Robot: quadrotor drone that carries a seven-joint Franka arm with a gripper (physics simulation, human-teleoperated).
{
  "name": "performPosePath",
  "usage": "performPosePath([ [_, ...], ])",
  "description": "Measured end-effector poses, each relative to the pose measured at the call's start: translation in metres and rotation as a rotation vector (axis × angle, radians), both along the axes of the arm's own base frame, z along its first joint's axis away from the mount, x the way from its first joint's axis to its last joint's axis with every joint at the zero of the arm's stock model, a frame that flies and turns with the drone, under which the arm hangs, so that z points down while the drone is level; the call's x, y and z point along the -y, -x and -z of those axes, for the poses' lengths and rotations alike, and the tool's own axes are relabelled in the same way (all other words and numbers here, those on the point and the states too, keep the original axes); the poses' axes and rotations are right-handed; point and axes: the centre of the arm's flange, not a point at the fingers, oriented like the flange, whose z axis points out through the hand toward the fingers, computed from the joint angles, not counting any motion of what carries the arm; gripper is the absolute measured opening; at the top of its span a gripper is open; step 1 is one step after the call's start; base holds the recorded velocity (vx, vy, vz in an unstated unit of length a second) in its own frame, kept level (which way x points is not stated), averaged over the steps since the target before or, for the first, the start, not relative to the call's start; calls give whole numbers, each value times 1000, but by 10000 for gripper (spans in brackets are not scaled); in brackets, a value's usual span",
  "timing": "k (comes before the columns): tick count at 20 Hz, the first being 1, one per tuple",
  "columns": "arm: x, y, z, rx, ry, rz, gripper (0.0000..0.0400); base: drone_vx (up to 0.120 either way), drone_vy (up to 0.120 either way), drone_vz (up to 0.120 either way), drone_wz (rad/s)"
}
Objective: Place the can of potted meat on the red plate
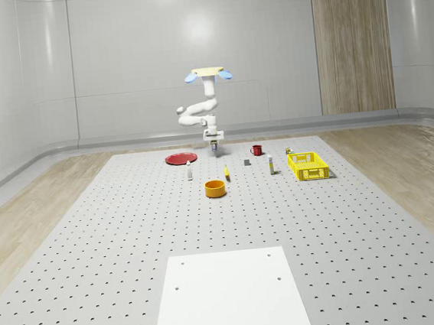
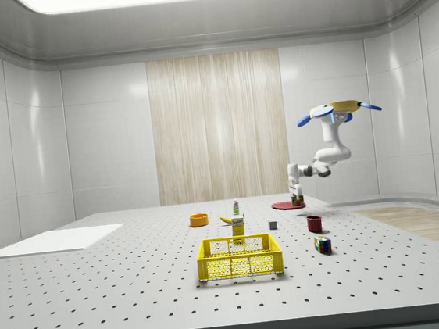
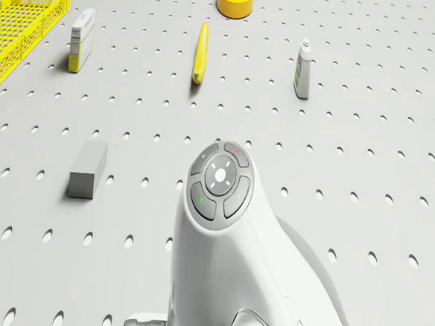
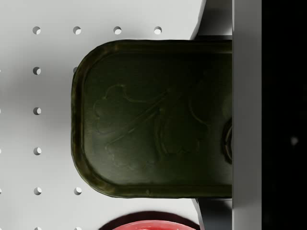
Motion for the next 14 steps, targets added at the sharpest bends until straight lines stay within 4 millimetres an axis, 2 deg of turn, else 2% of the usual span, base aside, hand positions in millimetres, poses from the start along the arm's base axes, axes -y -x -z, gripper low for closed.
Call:
performPosePath([
  [14, 0, 0, 7, 0, 0, 1, 286, 0, -120, 0, 0],
])
